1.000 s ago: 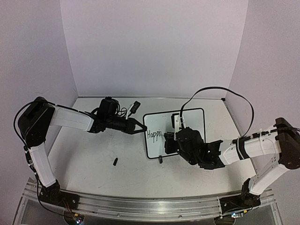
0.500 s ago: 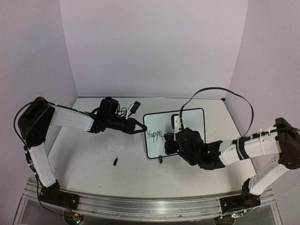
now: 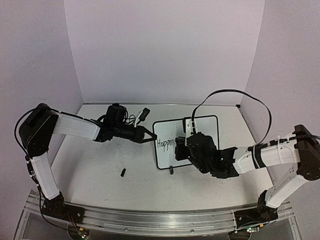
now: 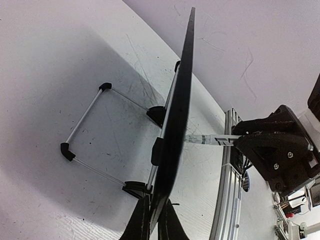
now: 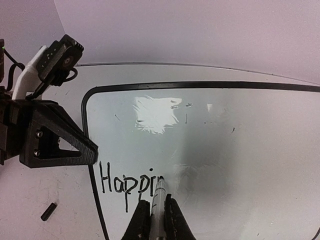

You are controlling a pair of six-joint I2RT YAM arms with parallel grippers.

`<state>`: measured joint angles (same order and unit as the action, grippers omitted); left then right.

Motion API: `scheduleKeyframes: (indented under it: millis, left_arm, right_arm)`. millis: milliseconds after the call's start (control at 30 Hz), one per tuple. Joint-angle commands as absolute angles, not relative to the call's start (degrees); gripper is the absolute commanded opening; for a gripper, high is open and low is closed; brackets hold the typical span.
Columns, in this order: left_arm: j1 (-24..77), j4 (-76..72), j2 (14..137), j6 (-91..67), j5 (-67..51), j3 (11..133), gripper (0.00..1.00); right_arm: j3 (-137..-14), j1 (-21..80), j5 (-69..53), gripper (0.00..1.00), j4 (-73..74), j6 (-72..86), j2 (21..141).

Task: Write a sentence on the whiteboard

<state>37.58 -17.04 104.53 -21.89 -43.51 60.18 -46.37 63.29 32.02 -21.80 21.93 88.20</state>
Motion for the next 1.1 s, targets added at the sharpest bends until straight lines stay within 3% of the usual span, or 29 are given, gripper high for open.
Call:
scheduleKeyframes:
  millis: [0, 1067]
  left_arm:
    - [37.88, -15.21, 102.33, -23.03, -44.11, 59.80, 0.00]
    - [37.88, -15.21, 102.48, -22.85, -44.03, 59.86, 0.00]
  right_arm:
    - [-48.00, 63.08, 34.61, 0.00, -22.52, 21.57, 88.67]
    - [-43.47, 63.58, 31.99, 0.00, -19.71, 27.27, 87.37]
